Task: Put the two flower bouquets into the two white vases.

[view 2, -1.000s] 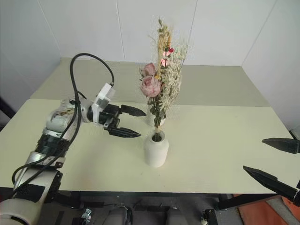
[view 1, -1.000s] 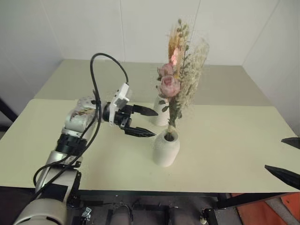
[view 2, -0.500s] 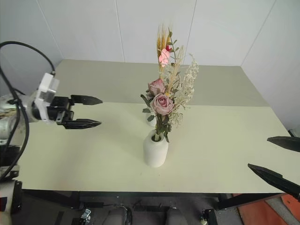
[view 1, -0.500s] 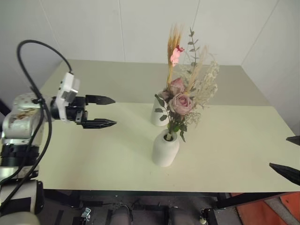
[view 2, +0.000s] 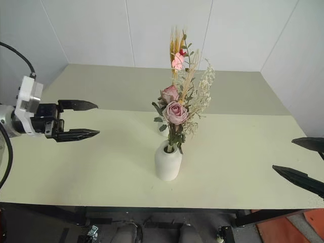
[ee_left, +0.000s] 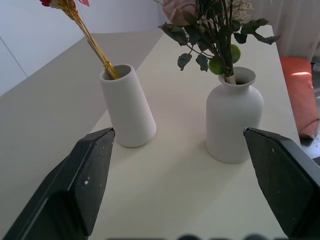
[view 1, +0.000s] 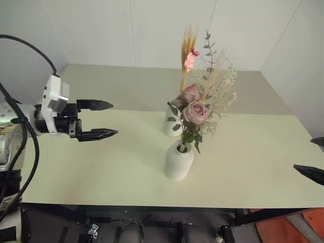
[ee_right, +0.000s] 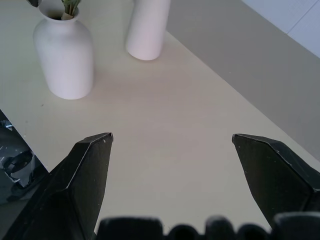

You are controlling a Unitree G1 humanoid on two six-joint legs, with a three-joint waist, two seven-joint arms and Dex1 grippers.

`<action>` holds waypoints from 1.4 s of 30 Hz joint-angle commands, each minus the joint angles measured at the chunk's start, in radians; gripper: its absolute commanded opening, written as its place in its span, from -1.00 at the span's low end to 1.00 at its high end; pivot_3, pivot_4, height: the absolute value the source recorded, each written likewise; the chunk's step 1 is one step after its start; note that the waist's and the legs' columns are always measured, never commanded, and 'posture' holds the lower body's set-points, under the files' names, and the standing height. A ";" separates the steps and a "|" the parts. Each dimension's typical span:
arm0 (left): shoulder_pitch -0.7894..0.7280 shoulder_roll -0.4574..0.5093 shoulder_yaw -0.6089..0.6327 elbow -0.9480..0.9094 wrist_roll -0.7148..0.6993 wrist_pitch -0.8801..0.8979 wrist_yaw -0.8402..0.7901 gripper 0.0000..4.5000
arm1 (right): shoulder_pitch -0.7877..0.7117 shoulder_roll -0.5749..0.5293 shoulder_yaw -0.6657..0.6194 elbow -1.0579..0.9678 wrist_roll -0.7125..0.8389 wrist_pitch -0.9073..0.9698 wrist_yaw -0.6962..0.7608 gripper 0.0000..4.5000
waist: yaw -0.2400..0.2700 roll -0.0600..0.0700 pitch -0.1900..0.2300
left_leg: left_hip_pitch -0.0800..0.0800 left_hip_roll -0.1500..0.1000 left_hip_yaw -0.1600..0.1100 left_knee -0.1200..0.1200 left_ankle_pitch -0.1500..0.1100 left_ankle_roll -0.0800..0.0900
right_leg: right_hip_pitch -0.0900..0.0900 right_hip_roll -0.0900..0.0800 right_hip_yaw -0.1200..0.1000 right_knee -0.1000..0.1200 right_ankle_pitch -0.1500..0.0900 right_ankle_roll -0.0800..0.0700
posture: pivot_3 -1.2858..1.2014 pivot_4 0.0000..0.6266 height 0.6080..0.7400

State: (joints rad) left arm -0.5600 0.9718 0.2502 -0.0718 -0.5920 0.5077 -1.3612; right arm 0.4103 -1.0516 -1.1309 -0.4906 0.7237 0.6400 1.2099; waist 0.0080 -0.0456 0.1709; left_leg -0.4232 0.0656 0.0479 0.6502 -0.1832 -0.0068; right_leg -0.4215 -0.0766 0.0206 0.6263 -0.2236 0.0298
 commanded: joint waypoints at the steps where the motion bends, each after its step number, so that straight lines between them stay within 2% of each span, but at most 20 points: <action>1: 0.018 0.036 0.054 -0.043 -0.020 0.005 0.029 0.99 | -0.036 -0.016 0.023 0.033 -0.028 -0.041 0.005 1.00 | -0.001 0.000 0.000 | 0.000 0.000 0.000 0.000 0.000 0.000 | 0.000 0.000 0.000 0.000 0.000 0.000 | 0.03 -0.52 1.00; 12: -0.009 0.127 0.056 0.038 0.008 -0.041 0.000 0.99 | -0.096 -0.007 0.099 0.073 -0.069 -0.069 0.028 1.00 | 0.002 0.000 0.000 | 0.000 0.000 0.001 0.000 0.000 0.000 | 0.000 0.000 0.000 0.000 0.000 0.000 | 0.03 -0.52 1.00; 20: 0.018 0.211 0.082 0.127 0.047 -0.089 -0.052 0.99 | -0.121 -0.018 0.159 0.089 -0.087 -0.015 -0.022 1.00 | 0.000 0.000 0.000 | 0.000 0.001 0.001 -0.001 0.000 0.000 | -0.001 0.000 0.000 0.000 0.000 0.000 | 0.03 -0.52 1.00; 24: 0.046 0.282 0.114 0.183 0.072 -0.121 -0.092 0.99 | -0.168 -0.039 0.130 0.125 -0.067 0.057 -0.076 1.00 | -0.002 0.000 0.000 | 0.000 0.001 0.002 -0.001 0.000 0.000 | -0.001 0.000 0.000 0.001 0.000 -0.001 | 0.03 -0.52 1.00; 29: 0.087 0.389 0.146 0.257 0.090 -0.142 -0.190 0.99 | -0.138 -0.033 0.109 0.088 -0.091 0.016 -0.008 1.00 | -0.001 0.001 0.001 | 0.000 0.001 0.002 -0.004 0.000 0.000 | -0.003 0.000 0.000 0.001 -0.002 -0.003 | 0.03 -0.52 1.00; 33: 0.076 0.386 0.143 0.266 0.082 -0.144 -0.168 0.99 | -0.163 -0.017 0.098 0.044 -0.097 0.041 -0.077 1.00 | 0.004 0.002 0.001 | 0.001 0.001 0.004 -0.005 0.000 0.000 | -0.003 -0.001 0.000 0.001 -0.002 -0.003 | 0.03 -0.52 1.00; 35: 0.064 0.389 0.139 0.268 0.079 -0.140 -0.166 0.99 | -0.160 -0.010 0.050 0.038 -0.082 0.067 -0.077 1.00 | 0.005 0.002 0.001 | 0.001 0.001 0.004 -0.005 0.000 0.000 | -0.003 -0.001 0.000 0.002 -0.002 -0.003 | 0.03 -0.52 1.00; 38: 0.048 0.407 0.142 0.292 0.072 -0.127 -0.177 0.99 | -0.103 -0.018 -0.028 0.067 -0.111 0.041 0.010 1.00 | 0.006 0.002 0.001 | 0.001 0.001 0.004 -0.005 0.000 0.000 | -0.003 -0.001 0.000 0.001 -0.002 -0.003 | 0.03 -0.52 1.00; 42: 0.032 0.428 0.131 0.346 0.086 -0.141 -0.206 0.99 | -0.053 -0.032 -0.062 0.060 -0.130 0.018 0.081 1.00 | 0.004 0.002 0.001 | 0.000 0.002 0.004 -0.005 0.000 0.000 | -0.003 -0.001 -0.001 0.001 -0.003 -0.002 | 0.03 -0.52 1.00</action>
